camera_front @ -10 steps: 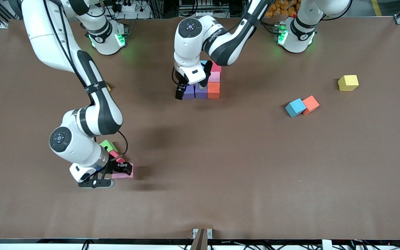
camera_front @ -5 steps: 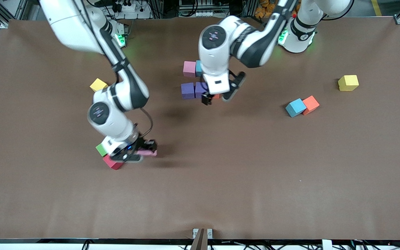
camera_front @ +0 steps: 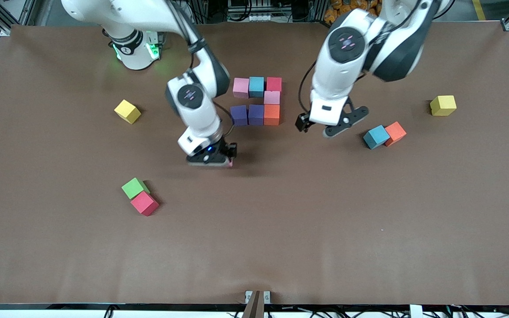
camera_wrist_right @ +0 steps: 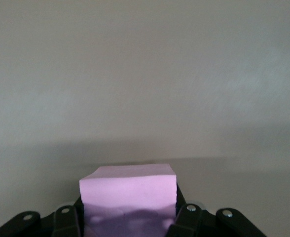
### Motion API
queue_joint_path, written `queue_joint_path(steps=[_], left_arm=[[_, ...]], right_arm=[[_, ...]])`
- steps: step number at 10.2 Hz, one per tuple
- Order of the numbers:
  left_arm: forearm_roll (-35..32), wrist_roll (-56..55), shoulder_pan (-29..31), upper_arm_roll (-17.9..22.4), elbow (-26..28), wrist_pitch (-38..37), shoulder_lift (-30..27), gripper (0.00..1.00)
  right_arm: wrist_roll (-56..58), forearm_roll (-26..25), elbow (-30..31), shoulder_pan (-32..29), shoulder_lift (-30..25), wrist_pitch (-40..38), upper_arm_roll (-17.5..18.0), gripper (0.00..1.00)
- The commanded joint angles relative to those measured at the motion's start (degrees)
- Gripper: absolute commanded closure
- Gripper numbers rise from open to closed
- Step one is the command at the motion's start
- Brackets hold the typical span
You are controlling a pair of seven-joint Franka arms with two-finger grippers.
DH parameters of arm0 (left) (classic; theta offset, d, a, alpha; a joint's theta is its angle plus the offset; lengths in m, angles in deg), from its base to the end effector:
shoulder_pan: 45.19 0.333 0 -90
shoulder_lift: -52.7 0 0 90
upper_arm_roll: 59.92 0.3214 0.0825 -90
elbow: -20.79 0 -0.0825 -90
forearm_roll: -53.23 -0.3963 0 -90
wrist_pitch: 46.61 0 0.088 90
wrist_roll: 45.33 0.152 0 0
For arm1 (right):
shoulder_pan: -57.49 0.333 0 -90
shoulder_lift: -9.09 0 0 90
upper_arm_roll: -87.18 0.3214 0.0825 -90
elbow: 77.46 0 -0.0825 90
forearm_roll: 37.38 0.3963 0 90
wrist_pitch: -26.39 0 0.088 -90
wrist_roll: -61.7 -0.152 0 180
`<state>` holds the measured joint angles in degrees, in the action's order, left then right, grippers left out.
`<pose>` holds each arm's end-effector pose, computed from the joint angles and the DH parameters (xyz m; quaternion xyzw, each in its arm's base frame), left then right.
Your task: Form number 2 with 11 blocks
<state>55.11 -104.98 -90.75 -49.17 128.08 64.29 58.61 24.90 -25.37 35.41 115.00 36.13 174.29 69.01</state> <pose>0.4841 -0.3435 0.4095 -0.9751 -0.2207 0.0171 0.0102 0.4992 0.4151 0.2078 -0.9955 0.0397 -0.0713 0.0473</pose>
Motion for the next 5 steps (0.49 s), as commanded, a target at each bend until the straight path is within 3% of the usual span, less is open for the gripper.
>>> queue_joint_path(steps=[1,5], left_arm=[[-1.53,12.31,6.96,-4.41,5.11,0.02,-4.93,0.00],[-5.12,32.29,27.87,-21.26,11.44,0.11,-8.89,0.00]], right_arm=[[-4.85,-1.11,6.12,4.87,-2.26,5.45,-1.70,0.87],[-10.64,-1.11,9.21,4.63,-3.05,6.88,0.94,0.88]])
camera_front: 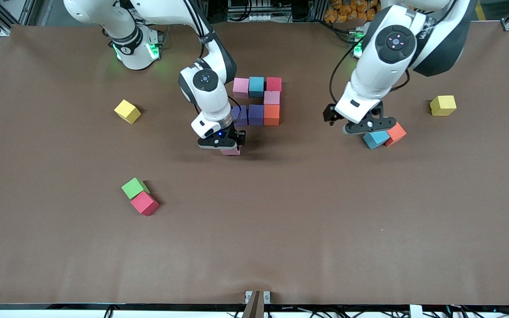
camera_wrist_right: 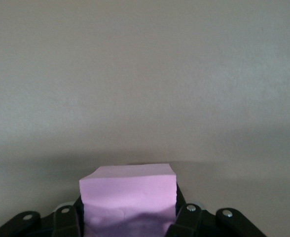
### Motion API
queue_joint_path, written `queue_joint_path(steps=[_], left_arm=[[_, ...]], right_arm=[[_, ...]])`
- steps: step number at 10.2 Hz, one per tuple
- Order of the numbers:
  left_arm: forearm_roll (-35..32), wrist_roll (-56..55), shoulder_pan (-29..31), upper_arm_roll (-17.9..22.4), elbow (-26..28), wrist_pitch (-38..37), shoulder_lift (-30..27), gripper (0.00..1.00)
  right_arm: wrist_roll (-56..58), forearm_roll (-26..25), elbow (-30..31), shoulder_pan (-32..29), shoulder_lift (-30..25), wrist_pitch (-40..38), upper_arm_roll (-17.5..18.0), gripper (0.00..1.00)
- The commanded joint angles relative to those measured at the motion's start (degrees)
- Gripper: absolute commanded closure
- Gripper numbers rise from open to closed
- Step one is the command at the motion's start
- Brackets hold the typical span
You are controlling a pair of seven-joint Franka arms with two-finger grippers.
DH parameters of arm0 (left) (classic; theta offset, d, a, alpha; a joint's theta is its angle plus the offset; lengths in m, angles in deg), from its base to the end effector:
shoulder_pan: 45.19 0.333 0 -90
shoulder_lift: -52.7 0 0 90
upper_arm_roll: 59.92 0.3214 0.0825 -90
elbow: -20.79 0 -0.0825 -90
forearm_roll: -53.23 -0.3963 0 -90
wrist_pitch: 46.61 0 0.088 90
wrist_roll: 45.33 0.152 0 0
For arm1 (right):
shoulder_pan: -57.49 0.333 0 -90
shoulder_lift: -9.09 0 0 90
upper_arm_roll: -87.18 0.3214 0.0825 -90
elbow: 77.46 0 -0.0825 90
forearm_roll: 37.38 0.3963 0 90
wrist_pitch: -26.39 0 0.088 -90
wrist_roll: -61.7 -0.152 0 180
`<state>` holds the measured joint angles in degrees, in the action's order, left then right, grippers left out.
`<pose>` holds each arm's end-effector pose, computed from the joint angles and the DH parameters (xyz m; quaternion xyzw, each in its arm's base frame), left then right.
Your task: Form number 2 with 11 blocks
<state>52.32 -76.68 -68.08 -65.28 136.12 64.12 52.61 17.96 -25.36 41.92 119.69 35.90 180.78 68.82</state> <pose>0.4866 -0.2595 0.4017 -0.9989 -0.0239 0.0305 0.0260 0.4509 0.4257 0.1760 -0.9937 0.0674 -0.0748 0.0489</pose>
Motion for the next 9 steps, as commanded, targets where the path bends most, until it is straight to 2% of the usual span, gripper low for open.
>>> queue_joint_path(steps=[1,2,5,6,9], left_arm=[[-3.47,8.54,8.36,-7.35,4.02,0.36,-2.81,0.00],[-4.27,13.55,10.22,-8.68,6.38,2.02,-2.90,0.00],[-4.45,28.04,14.44,-8.96,13.41,9.04,-3.77,0.00],[-4.36,34.54,16.02,-8.96,15.09,10.55,-3.87,0.00],[-4.45,41.54,16.57,-9.13,20.88,12.31,-6.75,0.00]], right_arm=[[-5.11,-1.30,3.39,-0.15,-2.82,0.47,2.18,0.89],[-6.34,-1.73,3.75,-0.41,-3.08,0.47,3.32,0.89],[-14.94,-11.81,4.81,0.99,-3.52,0.30,3.51,0.89],[-17.15,-13.76,4.98,1.69,-3.52,0.03,3.51,0.89],[-19.54,-14.13,5.51,3.89,-3.35,-0.14,3.42,0.90]])
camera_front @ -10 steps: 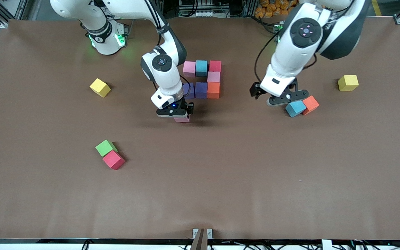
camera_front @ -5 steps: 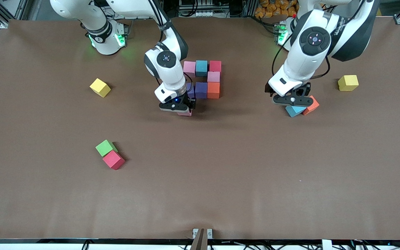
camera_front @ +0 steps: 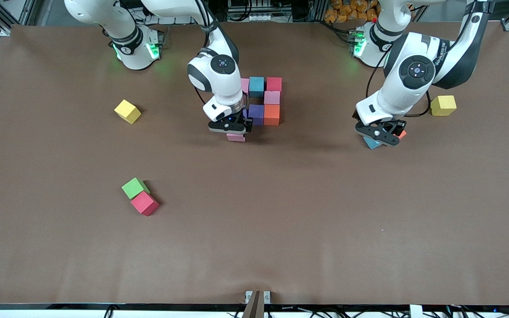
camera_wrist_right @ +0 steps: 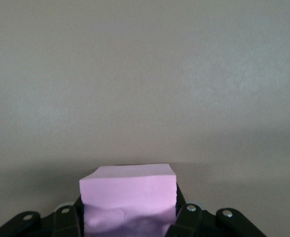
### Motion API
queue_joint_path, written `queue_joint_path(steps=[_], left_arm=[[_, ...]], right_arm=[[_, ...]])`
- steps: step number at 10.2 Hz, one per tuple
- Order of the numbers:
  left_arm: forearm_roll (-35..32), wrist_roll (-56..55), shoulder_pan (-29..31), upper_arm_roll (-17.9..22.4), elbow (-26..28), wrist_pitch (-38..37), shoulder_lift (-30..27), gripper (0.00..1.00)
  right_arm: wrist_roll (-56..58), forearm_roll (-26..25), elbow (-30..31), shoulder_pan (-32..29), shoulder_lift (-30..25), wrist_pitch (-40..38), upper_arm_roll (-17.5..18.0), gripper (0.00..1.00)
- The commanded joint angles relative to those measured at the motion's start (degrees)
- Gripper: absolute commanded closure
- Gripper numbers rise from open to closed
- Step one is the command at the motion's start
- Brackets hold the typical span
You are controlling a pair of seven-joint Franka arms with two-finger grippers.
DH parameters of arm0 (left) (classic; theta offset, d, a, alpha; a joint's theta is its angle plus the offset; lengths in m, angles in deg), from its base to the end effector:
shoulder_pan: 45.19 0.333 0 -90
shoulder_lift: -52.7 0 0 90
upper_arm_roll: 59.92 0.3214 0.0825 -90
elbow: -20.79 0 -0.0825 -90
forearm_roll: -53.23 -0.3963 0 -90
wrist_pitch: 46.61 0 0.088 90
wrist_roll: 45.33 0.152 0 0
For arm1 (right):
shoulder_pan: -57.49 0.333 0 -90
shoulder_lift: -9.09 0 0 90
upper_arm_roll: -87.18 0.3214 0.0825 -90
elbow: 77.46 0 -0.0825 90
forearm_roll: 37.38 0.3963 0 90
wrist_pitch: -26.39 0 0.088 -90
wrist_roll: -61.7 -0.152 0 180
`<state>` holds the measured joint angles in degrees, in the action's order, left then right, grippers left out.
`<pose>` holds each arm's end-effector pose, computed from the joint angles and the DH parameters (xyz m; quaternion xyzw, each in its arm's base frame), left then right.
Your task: Form number 2 with 11 blocks
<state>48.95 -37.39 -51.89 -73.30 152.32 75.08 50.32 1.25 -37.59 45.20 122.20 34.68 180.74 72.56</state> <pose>0.4682 -0.1642 0.3089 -0.9622 0.2620 0.0616 0.0420 0.3872 0.4559 0.1605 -0.9940 0.0732 -0.0791 0.0182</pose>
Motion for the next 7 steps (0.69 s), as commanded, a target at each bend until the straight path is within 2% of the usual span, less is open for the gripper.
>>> queue_joint_path(steps=[1,4,6,7], left_arm=[[-1.08,3.12,0.29,-2.16,7.06,3.01,-5.95,0.00],[-1.78,7.68,0.55,-3.58,12.78,9.16,-7.28,0.00],[-3.45,17.23,4.57,-3.58,16.38,17.14,-7.02,0.00],[-3.45,20.50,4.85,-3.40,17.35,19.27,-6.93,0.00]], right_arm=[[-3.18,-2.07,2.49,2.00,-2.04,-0.02,-0.49,0.90],[-3.44,-3.13,3.11,2.27,-1.69,-0.02,-0.67,0.90],[-4.58,-3.30,3.20,2.27,-1.60,0.16,-0.67,0.90],[-4.67,-3.30,3.11,2.18,-1.60,0.24,-0.76,0.87]])
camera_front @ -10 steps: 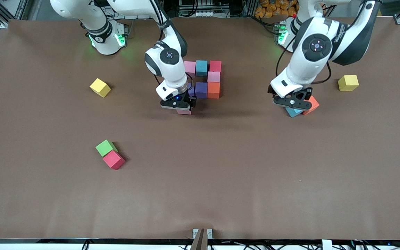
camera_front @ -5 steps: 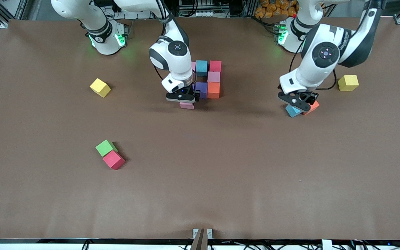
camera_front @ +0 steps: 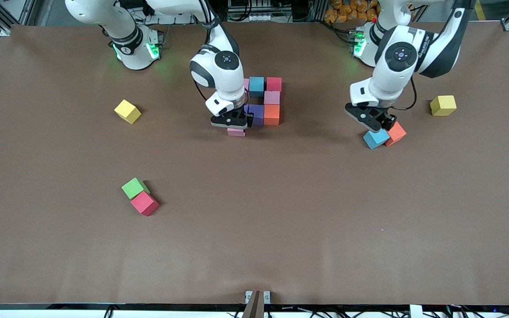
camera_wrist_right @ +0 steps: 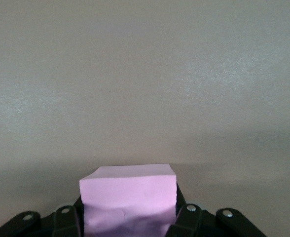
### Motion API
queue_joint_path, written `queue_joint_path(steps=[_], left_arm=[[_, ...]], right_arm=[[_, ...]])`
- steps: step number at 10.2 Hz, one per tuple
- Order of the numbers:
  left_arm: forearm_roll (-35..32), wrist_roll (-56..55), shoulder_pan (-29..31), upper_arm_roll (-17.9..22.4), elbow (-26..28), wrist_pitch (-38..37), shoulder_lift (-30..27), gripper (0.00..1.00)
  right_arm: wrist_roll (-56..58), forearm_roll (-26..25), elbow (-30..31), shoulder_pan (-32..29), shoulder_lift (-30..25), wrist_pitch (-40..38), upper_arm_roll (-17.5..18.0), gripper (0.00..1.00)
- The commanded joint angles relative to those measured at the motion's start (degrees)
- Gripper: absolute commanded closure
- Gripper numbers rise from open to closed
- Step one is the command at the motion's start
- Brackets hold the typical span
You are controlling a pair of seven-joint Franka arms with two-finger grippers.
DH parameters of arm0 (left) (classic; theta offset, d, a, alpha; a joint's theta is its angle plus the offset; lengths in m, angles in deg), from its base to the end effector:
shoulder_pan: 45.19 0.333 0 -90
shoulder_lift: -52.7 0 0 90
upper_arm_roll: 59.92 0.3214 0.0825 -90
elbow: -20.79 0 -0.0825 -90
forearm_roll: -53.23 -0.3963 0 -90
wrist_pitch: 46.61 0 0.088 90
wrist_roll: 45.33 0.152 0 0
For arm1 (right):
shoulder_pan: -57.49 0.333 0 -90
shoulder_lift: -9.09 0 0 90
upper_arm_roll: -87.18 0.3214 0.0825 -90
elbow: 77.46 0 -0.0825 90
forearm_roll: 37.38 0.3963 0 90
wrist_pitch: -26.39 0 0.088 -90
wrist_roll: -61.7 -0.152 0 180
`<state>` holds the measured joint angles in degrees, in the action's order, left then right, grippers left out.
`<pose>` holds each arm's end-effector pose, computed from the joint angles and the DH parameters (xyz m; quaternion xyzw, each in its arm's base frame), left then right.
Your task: Form number 2 with 11 blocks
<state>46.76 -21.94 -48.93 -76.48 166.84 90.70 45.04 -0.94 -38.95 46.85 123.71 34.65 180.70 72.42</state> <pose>0.4236 -0.1482 0.2653 -0.9108 0.4087 0.0145 0.0563 0.3693 0.4545 0.1499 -0.9946 0.0706 -0.0757 0.0048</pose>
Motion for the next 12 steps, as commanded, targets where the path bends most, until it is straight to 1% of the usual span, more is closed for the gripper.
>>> queue_joint_path(steps=[1,2,3,4,6,7,10,12], left_arm=[[-1.35,6.21,1.98,-0.14,3.62,4.54,-1.74,0.00],[-1.35,7.01,1.98,-0.05,4.50,5.59,-1.83,0.00],[-1.35,9.80,2.07,0.21,5.20,7.34,-1.83,0.00],[-1.35,12.00,3.46,0.65,5.99,8.66,-1.74,0.00],[-1.35,14.57,4.00,1.00,7.31,10.52,-1.65,0.00],[-1.35,15.01,4.00,1.79,7.58,10.78,-1.65,0.00],[-1.35,19.49,4.62,3.20,7.76,14.29,0.45,0.00],[-1.35,19.58,4.53,3.47,8.46,15.61,1.42,0.00]], right_arm=[[-2.48,-1.94,1.38,0.49,-1.49,0.20,-0.62,0.69],[-2.48,-1.94,1.29,0.23,-1.49,0.19,-0.71,0.41],[-2.48,-1.94,1.29,0.14,-1.40,0.19,-0.71,0.10],[-2.48,-1.94,1.20,0.05,-1.40,0.28,-0.71,0.00],[-2.40,-1.94,1.11,-0.82,-1.66,0.20,-0.80,0.00],[-2.14,-1.86,1.03,-2.22,-2.18,0.19,-0.71,0.00],[3.21,-1.68,0.68,-9.33,-4.99,-0.24,-0.19,0.00],[5.24,-1.24,-0.29,-12.85,-5.09,-0.16,0.77,0.00]])
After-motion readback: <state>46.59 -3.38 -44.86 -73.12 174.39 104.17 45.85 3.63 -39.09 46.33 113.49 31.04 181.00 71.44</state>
